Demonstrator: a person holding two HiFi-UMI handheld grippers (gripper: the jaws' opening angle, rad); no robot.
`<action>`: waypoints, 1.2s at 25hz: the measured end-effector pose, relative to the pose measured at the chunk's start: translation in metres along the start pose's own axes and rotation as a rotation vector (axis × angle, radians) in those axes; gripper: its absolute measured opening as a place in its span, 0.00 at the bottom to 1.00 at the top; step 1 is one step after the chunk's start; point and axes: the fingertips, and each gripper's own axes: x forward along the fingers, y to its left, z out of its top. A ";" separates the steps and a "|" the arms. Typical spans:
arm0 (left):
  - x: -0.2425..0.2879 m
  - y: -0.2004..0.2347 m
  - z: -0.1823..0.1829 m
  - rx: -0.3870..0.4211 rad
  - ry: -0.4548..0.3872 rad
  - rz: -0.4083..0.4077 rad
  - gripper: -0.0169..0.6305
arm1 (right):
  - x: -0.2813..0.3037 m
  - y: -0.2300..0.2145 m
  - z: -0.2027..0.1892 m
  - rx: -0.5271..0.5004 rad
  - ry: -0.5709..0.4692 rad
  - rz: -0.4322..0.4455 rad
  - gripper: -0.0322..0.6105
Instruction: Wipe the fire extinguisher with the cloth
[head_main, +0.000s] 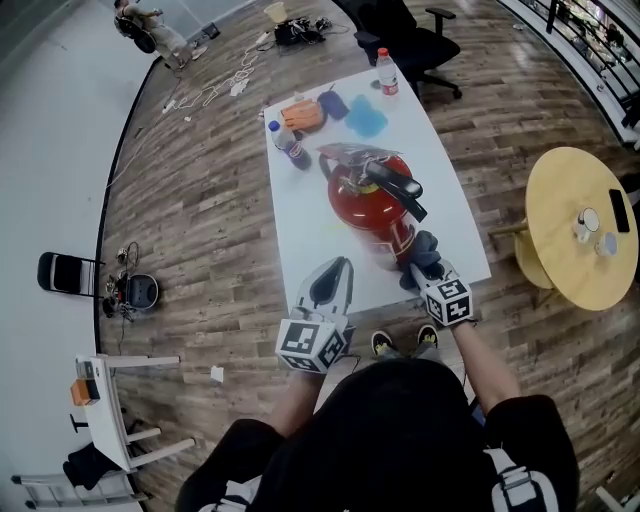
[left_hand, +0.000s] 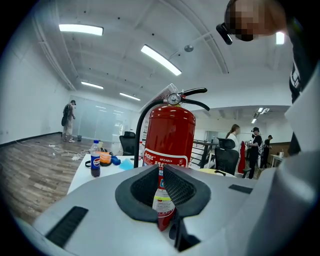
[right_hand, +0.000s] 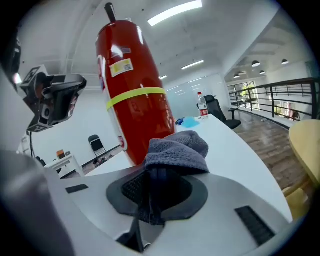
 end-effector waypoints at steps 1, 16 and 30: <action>0.000 0.002 -0.002 -0.002 0.003 0.003 0.10 | -0.001 0.009 -0.002 -0.030 -0.002 0.017 0.16; -0.010 0.021 -0.005 -0.025 -0.016 0.007 0.10 | -0.104 0.124 0.226 -0.300 -0.472 0.085 0.16; -0.001 0.009 -0.004 -0.033 -0.022 -0.045 0.10 | -0.098 0.185 0.269 -0.414 -0.385 0.153 0.16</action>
